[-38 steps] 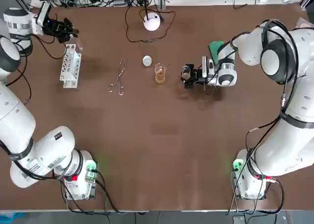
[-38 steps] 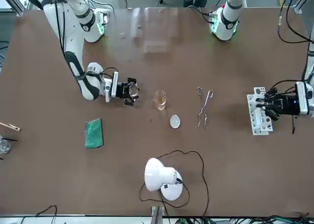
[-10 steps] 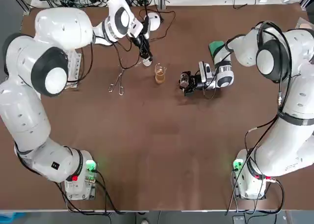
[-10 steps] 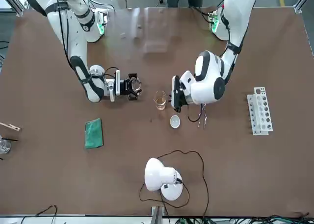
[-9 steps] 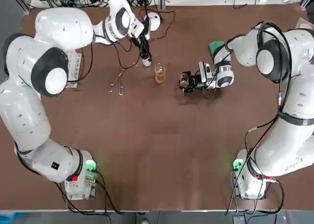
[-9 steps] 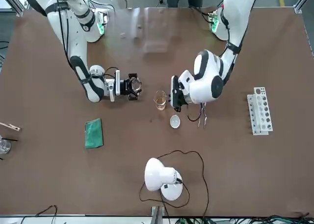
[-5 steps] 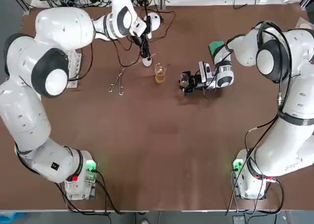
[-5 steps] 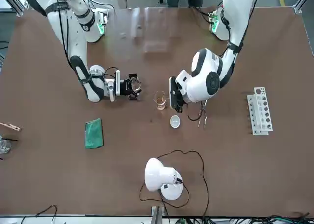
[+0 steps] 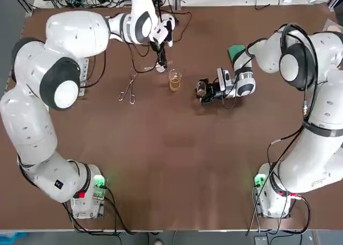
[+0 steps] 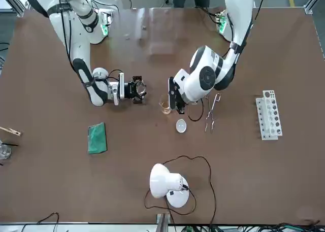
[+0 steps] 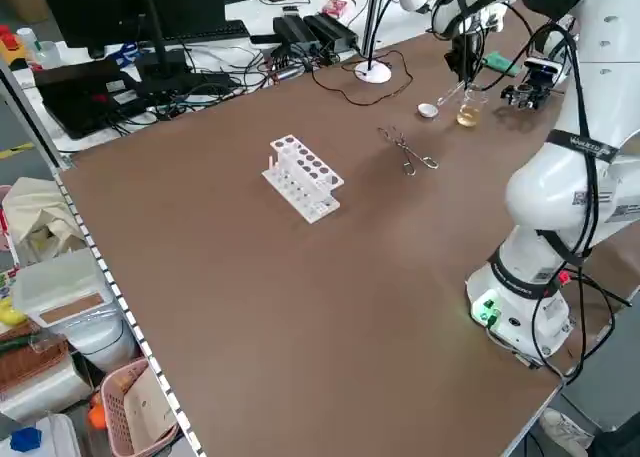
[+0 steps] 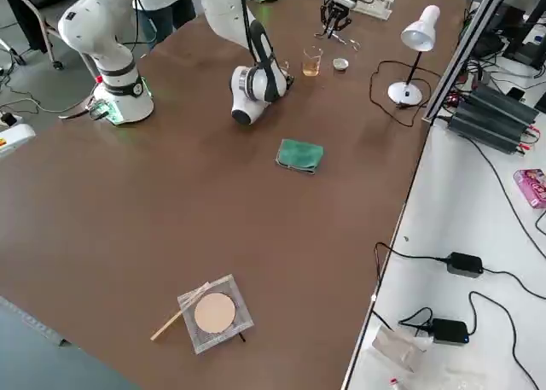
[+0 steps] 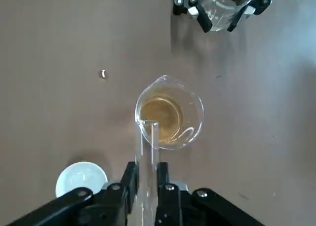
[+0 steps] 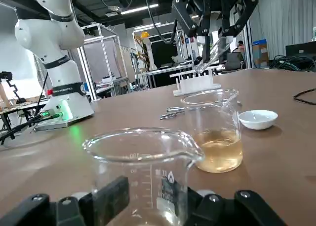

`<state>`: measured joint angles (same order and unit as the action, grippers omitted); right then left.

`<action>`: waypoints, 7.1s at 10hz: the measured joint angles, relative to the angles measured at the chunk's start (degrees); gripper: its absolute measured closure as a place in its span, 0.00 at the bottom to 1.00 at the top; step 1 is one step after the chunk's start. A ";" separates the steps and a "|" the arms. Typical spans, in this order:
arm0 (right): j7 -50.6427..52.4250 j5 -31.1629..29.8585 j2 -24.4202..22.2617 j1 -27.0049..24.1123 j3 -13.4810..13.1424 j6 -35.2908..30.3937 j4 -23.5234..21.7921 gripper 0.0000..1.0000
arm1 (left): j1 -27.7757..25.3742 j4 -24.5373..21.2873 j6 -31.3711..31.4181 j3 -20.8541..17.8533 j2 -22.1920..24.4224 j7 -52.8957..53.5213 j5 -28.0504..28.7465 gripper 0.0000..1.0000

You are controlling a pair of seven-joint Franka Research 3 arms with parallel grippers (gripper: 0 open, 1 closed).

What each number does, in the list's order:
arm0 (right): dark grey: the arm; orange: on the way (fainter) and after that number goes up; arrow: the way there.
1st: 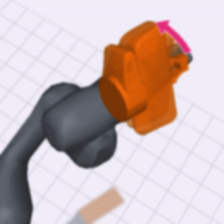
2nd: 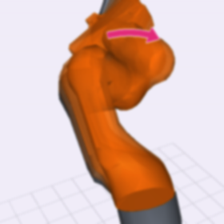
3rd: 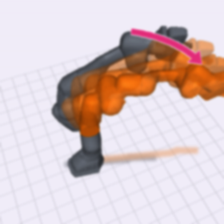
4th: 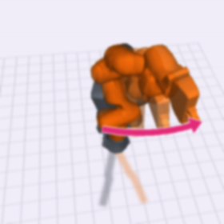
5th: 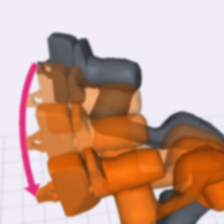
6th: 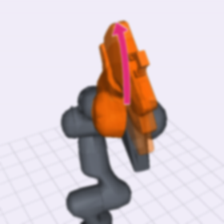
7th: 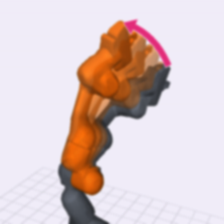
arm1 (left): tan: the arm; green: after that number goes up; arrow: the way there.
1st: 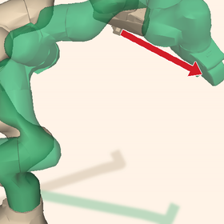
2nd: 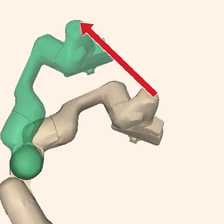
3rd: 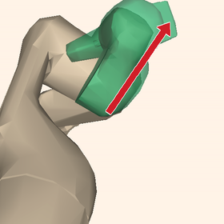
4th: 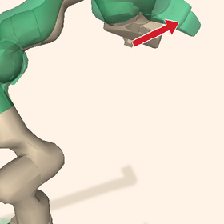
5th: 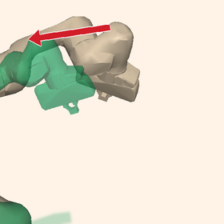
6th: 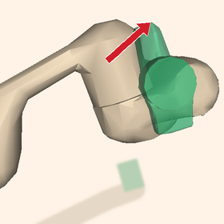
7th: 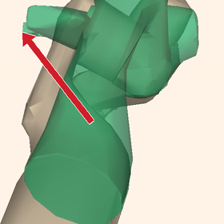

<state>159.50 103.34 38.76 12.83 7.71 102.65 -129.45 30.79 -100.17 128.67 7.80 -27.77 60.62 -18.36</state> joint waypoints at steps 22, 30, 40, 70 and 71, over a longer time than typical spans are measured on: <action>-0.24 -0.03 0.65 -0.09 -0.03 -0.56 0.02 0.61 | 13.39 5.24 -2.65 -8.12 -3.16 -17.05 20.68 0.79; -0.29 -0.03 0.77 -0.10 -0.03 -1.07 0.02 0.61 | 15.59 6.80 -6.57 -8.22 -4.46 -21.36 24.11 0.79; -0.33 -0.03 0.96 -0.10 -0.03 -1.26 0.02 0.61 | 18.12 11.46 -13.54 -8.29 -6.26 -24.03 33.56 0.79; -16.74 8.65 -1.20 0.97 9.70 -3.96 4.13 0.61 | -76.68 10.60 -52.34 17.96 -6.58 62.00 -23.13 0.79; -18.00 9.14 -1.68 0.97 10.30 -3.88 4.17 0.61 | -78.73 10.41 -54.53 18.01 -7.78 63.91 -23.33 0.79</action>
<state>141.50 112.48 37.09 13.80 18.01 98.77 -125.29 -47.94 -89.76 74.14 25.81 -35.55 124.53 -41.69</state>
